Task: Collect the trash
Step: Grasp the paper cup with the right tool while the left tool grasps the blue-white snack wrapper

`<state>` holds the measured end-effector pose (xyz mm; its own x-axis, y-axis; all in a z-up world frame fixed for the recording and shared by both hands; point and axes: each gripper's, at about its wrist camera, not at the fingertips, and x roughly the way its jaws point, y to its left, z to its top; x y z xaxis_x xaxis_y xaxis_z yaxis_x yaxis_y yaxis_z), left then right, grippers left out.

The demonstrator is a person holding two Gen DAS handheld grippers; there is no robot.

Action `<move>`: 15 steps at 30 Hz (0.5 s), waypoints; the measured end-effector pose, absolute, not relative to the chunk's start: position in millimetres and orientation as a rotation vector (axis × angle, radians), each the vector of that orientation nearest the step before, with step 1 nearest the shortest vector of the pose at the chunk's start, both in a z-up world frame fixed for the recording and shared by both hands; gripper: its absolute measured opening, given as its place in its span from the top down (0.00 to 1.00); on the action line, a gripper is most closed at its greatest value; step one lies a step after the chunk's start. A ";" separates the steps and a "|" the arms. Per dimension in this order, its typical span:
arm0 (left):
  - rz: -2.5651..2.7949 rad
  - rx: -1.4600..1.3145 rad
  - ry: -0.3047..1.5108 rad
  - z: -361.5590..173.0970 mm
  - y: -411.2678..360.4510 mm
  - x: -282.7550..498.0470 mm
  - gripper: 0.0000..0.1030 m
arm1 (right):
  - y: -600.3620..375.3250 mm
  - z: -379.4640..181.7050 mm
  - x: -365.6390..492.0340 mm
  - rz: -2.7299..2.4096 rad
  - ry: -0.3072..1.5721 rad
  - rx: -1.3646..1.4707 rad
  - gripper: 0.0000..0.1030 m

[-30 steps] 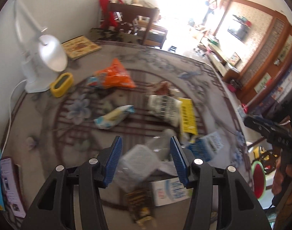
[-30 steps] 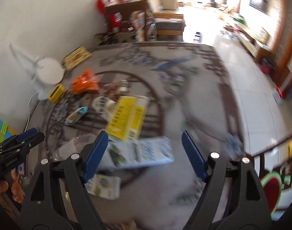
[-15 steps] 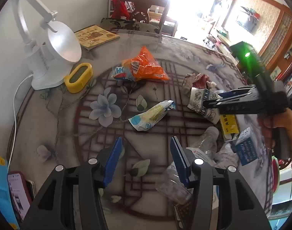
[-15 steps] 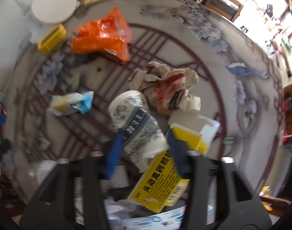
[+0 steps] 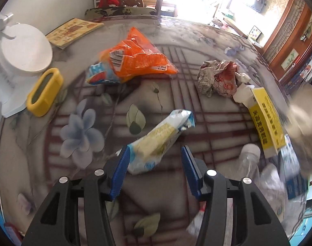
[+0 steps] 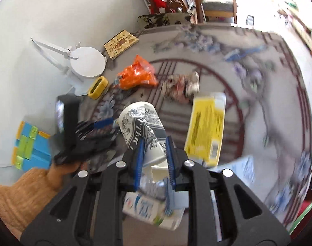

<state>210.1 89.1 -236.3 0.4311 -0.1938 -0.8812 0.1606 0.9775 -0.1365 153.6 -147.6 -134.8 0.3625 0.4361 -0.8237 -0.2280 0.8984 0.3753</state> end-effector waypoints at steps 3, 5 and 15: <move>-0.215 -0.025 1.105 -241.0 86.6 216.9 0.62 | -156.8 -133.6 137.3 0.396 1.113 0.255 0.79; -0.206 -0.017 1.100 -241.8 86.0 216.0 0.69 | -161.6 -133.1 127.0 0.376 1.103 0.282 0.79; -0.164 -0.089 0.984 -185.1 90.7 171.7 0.87 | -180.7 -106.9 91.8 0.316 0.971 0.324 0.79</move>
